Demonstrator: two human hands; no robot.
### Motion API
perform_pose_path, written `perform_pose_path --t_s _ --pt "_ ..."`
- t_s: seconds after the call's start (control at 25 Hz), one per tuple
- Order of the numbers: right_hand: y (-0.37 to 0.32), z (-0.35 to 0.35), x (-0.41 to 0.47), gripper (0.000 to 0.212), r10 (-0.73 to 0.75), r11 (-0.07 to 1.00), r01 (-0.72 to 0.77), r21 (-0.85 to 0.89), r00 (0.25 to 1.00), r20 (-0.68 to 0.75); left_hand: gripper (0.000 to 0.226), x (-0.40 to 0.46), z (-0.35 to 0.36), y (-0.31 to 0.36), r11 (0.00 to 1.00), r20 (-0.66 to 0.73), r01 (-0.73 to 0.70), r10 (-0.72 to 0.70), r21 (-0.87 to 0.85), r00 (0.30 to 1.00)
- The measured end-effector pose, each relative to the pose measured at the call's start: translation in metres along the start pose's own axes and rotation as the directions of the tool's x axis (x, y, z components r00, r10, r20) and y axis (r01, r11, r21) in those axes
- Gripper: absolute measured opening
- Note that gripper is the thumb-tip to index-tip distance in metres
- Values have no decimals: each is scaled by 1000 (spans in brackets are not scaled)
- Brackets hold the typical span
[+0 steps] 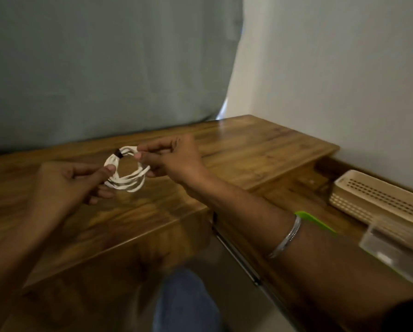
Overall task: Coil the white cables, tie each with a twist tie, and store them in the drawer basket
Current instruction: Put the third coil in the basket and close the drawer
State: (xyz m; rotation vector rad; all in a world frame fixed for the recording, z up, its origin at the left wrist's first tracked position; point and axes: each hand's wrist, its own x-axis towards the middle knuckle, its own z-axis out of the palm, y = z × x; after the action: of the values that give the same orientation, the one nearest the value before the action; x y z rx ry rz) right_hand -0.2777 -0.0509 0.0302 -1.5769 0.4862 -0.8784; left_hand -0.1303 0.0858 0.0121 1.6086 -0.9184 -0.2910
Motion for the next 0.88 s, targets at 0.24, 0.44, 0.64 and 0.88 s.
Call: perform_pose_path --t_s 0.24,0.44,0.64,0.88 --pt "-18 -128 -85 17 12 996 -32 -85 975 -222 16 -39 116 35 979 186 -198 185 50 965" --pt "-17 -215 -165 16 76 987 -126 -99 911 -405 12 -76 210 45 971 386 -240 224 -7 895" --pt "-2 -268 -237 8 126 973 -212 -93 823 -553 32 -112 283 47 947 588 -318 233 43 775" --pt "35 -288 -278 7 204 918 -372 -137 740 -641 34 -135 339 32 928 769 -341 107 150 630"
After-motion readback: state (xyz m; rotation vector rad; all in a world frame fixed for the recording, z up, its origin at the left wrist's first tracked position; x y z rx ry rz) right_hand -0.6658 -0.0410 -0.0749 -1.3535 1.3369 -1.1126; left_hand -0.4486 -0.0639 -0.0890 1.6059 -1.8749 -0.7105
